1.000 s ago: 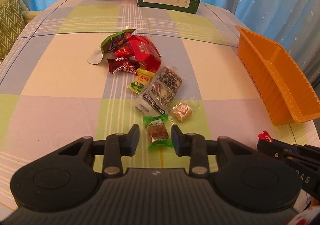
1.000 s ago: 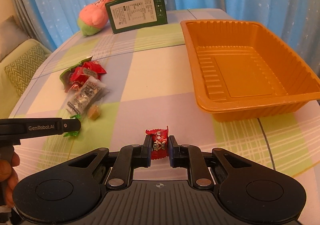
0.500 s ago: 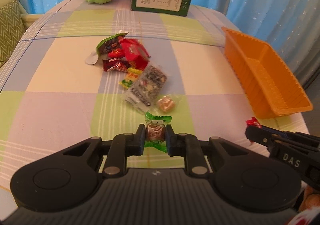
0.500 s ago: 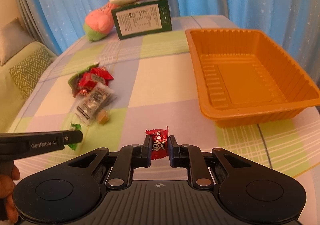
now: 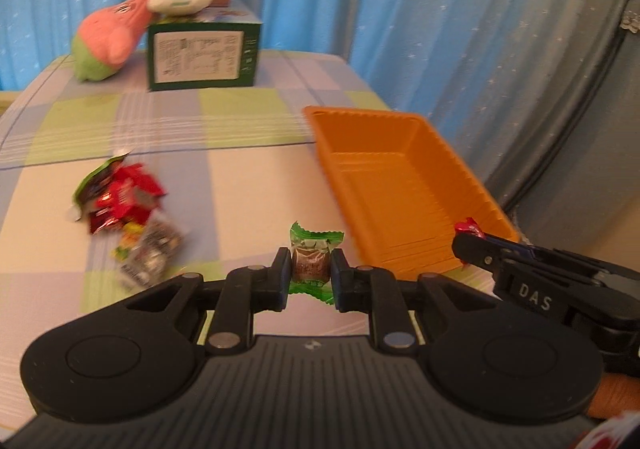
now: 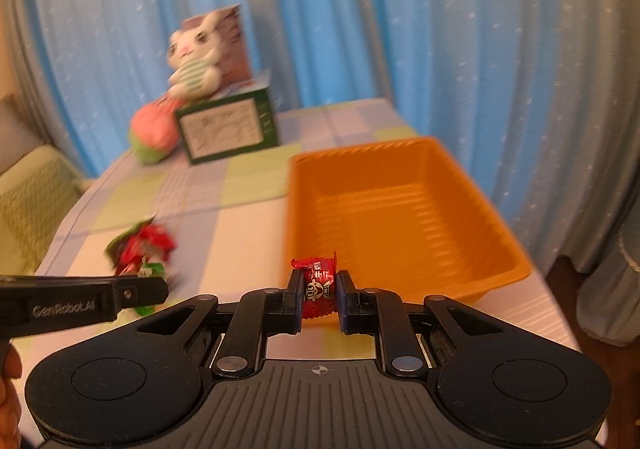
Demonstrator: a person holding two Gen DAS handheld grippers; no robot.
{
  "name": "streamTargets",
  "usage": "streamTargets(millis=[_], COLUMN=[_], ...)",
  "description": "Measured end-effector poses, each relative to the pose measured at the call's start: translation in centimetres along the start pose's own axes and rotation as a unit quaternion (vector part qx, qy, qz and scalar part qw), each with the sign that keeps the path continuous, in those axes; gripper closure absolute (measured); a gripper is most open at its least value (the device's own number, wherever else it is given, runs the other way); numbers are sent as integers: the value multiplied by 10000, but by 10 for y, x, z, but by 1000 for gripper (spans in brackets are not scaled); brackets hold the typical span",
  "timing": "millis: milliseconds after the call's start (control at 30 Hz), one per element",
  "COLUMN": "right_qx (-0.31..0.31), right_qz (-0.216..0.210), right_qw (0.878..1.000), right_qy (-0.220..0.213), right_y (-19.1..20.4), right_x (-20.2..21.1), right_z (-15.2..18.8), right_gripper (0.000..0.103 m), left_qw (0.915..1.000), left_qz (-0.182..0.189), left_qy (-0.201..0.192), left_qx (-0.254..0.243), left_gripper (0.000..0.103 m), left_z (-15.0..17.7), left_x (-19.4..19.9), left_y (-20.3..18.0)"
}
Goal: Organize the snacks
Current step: 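Carry both candies over the orange tray and open both grippers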
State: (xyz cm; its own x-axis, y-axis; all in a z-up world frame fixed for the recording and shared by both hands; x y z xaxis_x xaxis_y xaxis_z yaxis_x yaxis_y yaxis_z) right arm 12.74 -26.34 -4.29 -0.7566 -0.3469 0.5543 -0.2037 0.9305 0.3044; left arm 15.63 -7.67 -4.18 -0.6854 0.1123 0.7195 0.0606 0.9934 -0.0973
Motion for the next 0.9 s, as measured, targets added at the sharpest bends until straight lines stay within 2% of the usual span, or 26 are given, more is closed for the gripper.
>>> streamTargets(millis=[267,700,800,900], right_qx=[-141,-313,-324,-338], right_qz=[226,279,291,287], right_qw=[9996,9991,9990,9989], right_qy=[-43,113,116,133], right_y=[-43,-81,-83,-84], right_x=[-2,-13,-13,-14], right_z=[-23,-30,-31,-31], right_gripper=[86,86,86,86], left_qw=[9993,9983,9982,9985], left_qz=[356,518,505,465], left_qy=[21,91,105,102], left_qx=[-115,-265,-295,-268], left_gripper=[85,85,73,72], left_z=[-23,-41,-41,-39], left_x=[-17,-52,-57,-55], left_y=[-48,-87,-89,-85])
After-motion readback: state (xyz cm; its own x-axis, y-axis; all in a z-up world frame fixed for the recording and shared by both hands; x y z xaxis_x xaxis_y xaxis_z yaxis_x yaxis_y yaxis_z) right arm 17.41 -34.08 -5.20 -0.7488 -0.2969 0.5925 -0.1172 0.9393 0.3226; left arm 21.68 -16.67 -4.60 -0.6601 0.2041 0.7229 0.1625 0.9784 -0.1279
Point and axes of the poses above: each gripper's, at about its wrist camera, not at the fingertips, and x roughly against the way its jaws point, y to its left, z to its underside, the point moved 1 cm from there along -x, roughly the way its jaws point, and after that the axes turned 10 degrees about -z, right-handed, at the moved point
